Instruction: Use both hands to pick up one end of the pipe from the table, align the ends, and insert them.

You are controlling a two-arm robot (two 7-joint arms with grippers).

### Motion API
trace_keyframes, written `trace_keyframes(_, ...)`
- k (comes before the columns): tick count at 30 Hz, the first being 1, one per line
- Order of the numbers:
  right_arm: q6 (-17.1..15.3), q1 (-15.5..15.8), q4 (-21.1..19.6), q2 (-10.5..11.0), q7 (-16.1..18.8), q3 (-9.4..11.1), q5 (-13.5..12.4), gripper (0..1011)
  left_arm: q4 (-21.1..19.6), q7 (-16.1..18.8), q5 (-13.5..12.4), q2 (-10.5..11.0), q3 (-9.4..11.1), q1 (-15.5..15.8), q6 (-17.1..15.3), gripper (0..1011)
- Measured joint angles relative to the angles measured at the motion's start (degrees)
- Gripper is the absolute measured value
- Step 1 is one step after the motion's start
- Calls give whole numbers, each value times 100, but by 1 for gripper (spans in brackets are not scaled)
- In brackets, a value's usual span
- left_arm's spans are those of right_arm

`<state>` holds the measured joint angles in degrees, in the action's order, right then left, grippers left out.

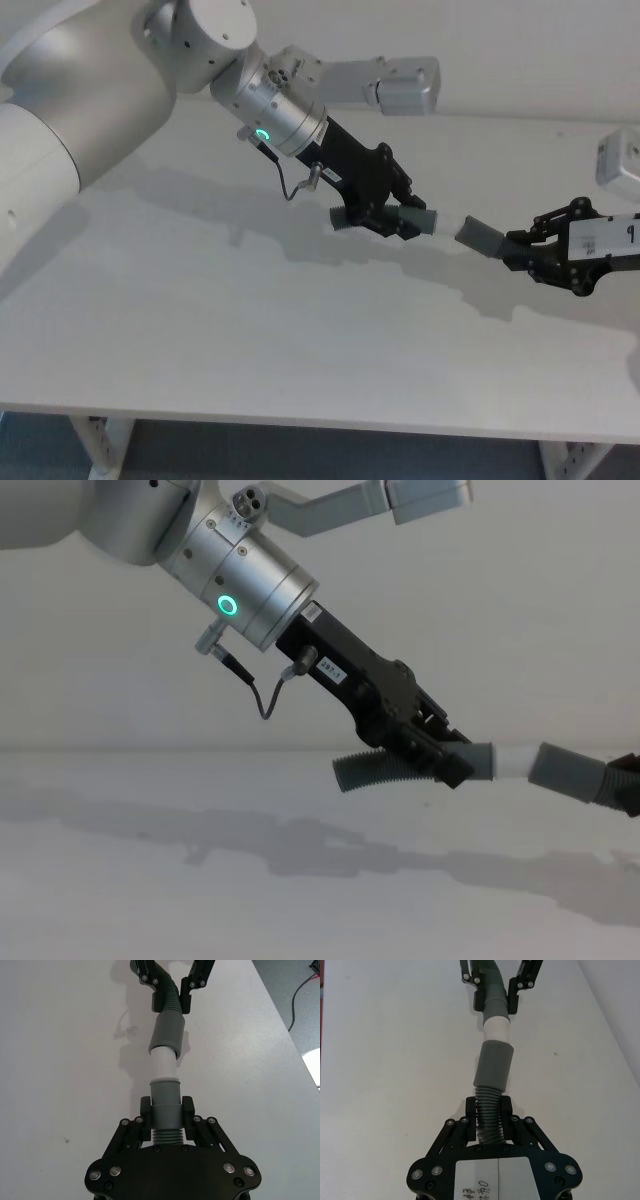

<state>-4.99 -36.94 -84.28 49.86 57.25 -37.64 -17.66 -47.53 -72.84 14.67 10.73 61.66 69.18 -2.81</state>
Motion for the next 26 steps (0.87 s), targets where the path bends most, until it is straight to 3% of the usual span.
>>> trace_keyframes(26, 166, -15, -46, 62, 46, -70, -25, 271, 142, -122, 6, -102, -22, 26, 123, 343)
